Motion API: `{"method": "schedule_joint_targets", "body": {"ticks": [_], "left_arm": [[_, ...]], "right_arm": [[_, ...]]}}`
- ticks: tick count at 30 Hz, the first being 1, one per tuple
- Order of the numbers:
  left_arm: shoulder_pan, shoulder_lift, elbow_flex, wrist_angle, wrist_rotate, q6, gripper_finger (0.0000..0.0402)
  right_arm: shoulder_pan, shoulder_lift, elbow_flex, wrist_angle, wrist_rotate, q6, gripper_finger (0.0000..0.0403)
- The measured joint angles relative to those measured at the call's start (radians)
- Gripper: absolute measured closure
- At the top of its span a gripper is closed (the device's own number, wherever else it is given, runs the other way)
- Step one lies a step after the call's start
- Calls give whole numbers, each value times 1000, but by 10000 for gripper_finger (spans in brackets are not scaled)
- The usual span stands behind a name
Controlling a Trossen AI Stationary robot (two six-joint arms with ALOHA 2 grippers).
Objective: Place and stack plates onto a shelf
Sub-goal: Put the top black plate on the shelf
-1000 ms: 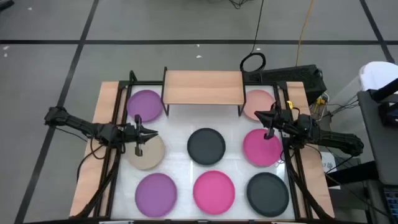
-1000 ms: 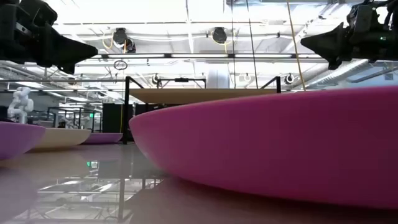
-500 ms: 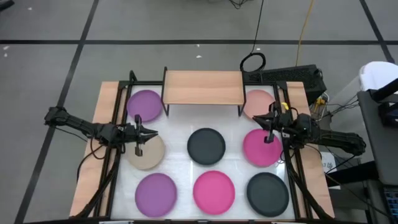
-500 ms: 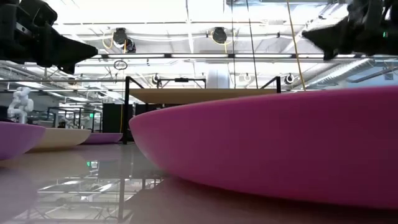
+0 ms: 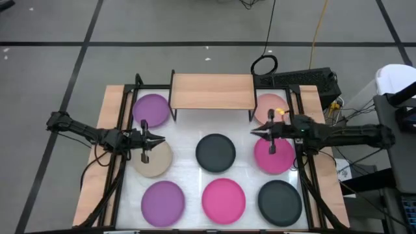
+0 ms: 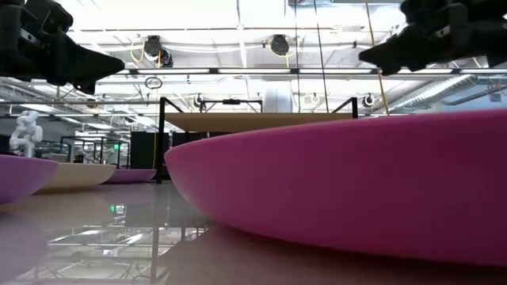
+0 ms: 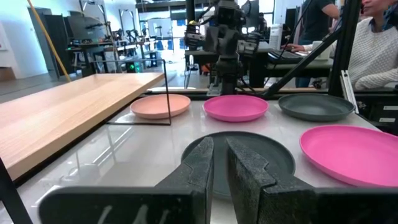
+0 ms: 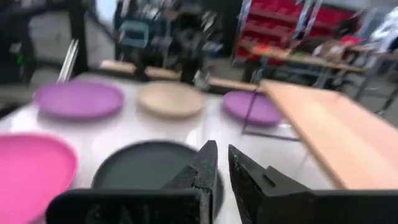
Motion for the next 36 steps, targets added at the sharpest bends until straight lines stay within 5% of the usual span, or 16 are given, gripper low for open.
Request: {"method": "schedule_joint_targets", "body": {"ticks": [11,17,36], "left_arm": [[0,0,0,0,0,0,355],[0,0,0,0,0,0,355],[0,0,0,0,0,0,355]], "right_arm": [[220,378,175,14,13,-131,301],[334,515,254,26,153,-146,255],[358,993,374,-29,168,-120,213]]}}
